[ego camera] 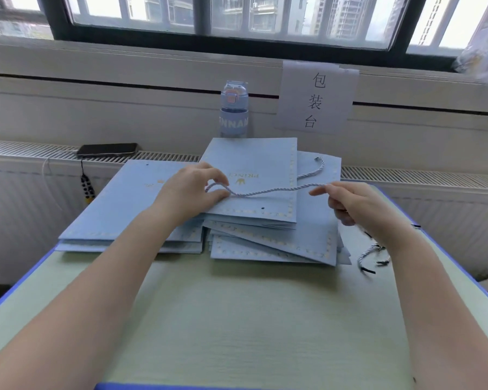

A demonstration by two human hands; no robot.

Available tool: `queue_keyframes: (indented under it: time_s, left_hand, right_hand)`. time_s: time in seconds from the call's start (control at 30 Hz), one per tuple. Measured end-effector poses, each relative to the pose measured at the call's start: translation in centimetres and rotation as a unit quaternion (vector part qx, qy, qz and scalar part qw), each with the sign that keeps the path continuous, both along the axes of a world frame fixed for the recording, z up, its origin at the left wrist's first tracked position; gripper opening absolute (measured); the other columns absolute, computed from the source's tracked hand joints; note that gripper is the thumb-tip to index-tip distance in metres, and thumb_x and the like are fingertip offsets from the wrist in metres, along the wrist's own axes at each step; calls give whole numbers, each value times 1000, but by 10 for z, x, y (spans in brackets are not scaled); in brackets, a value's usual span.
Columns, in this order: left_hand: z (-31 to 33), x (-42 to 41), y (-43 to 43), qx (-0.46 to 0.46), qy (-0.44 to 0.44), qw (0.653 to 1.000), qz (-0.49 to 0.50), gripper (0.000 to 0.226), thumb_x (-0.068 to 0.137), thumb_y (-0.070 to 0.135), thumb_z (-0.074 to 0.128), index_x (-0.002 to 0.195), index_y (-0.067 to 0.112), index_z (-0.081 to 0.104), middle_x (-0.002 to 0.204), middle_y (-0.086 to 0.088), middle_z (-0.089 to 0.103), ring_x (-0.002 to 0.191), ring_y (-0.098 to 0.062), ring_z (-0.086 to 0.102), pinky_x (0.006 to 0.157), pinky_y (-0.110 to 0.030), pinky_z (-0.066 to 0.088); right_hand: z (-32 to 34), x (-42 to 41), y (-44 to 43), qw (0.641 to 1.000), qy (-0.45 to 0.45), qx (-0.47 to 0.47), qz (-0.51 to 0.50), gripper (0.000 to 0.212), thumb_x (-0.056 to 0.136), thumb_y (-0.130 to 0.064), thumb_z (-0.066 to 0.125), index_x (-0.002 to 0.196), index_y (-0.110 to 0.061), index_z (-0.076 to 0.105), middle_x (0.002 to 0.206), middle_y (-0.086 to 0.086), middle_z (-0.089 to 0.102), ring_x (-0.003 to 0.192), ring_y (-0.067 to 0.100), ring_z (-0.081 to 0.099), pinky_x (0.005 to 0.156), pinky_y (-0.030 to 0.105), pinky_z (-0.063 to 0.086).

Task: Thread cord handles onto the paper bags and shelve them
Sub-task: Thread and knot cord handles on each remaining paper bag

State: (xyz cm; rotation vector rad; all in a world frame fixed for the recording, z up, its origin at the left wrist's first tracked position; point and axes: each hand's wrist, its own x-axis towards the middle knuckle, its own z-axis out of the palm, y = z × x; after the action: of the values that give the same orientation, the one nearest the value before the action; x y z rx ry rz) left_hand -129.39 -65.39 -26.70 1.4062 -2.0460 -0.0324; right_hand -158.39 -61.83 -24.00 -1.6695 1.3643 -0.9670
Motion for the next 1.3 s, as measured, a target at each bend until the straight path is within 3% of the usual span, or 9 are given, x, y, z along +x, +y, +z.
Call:
queue_keyframes:
  time_s: [0.2, 0.3, 0.4, 0.5, 0.57, 0.77, 0.97, 1.1, 1.3]
  left_hand:
    - [-1, 3, -4, 66, 117, 983, 127, 8, 88, 30, 63, 85, 29, 70, 83, 11, 64, 85, -13, 56, 73, -28, 43]
    - [7, 6, 0, 160, 218, 962, 36, 17, 86, 16, 64, 91, 32, 68, 88, 9, 65, 79, -9, 54, 75, -21, 42]
    - [13, 6, 9, 200, 135, 967, -85, 35, 82, 16, 71, 108, 38, 61, 108, 13, 62, 93, -3, 54, 83, -12, 38]
    - [7, -13, 15, 101, 89, 983, -128, 43, 76, 36, 76, 114, 38, 57, 118, 16, 54, 110, 2, 48, 92, -4, 29]
    - [1, -32, 17, 19, 66, 986, -149, 44, 75, 48, 71, 115, 33, 62, 119, 12, 55, 115, -7, 48, 100, -17, 32]
    - [-10, -41, 9, -192, -29, 975, -105, 24, 84, 39, 60, 84, 22, 76, 84, 7, 69, 79, -22, 59, 76, -32, 36]
    - [-5, -27, 3, -178, 8, 983, -46, 19, 83, 30, 63, 93, 21, 77, 80, -2, 62, 68, -18, 47, 65, -29, 39]
    - [-12, -25, -1, -154, -63, 985, -52, 27, 86, 28, 59, 106, 18, 73, 95, -6, 66, 80, -31, 59, 74, -41, 45]
    - [13, -12, 15, -108, 3, 976, -187, 50, 69, 61, 67, 102, 24, 73, 102, 14, 62, 99, -6, 55, 86, -22, 45]
  right_hand:
    - [-1, 7, 4, 998, -23, -20, 54, 36, 99, -6, 37, 86, -15, 70, 78, 0, 57, 76, 16, 49, 74, 29, 44]
    - [-4, 11, 4, 997, 25, -50, 50, 27, 97, -18, 49, 88, -29, 73, 87, 3, 62, 83, 13, 52, 84, 32, 45]
    - [-3, 15, 6, 996, 12, -85, 6, 19, 94, -24, 56, 87, -30, 73, 67, -12, 61, 67, 5, 50, 76, 26, 43]
    - [0, 19, 9, 995, -11, -99, 6, 15, 92, -21, 58, 87, -27, 71, 59, -22, 62, 57, -4, 49, 68, 18, 41]
    - [0, 25, 13, 993, -18, -106, 40, 12, 90, -21, 60, 88, -25, 72, 61, -21, 63, 57, -4, 49, 66, 17, 42]
    - [-1, 32, 14, 991, -41, -109, 62, 20, 75, -40, 64, 79, -23, 75, 53, -5, 51, 54, 11, 42, 57, 18, 40]
    - [-8, 43, 16, 987, -124, -38, 97, 16, 87, 1, 60, 90, -12, 70, 73, 3, 72, 65, 10, 66, 65, 17, 53]
    - [-17, 56, 12, 993, -52, -103, 34, 14, 89, -10, 62, 87, -21, 71, 65, -11, 68, 53, 1, 55, 56, 14, 46]
    - [-28, 67, 11, 988, -32, -147, -35, 7, 88, -18, 65, 92, -21, 69, 80, -10, 69, 56, -9, 54, 62, 9, 41]
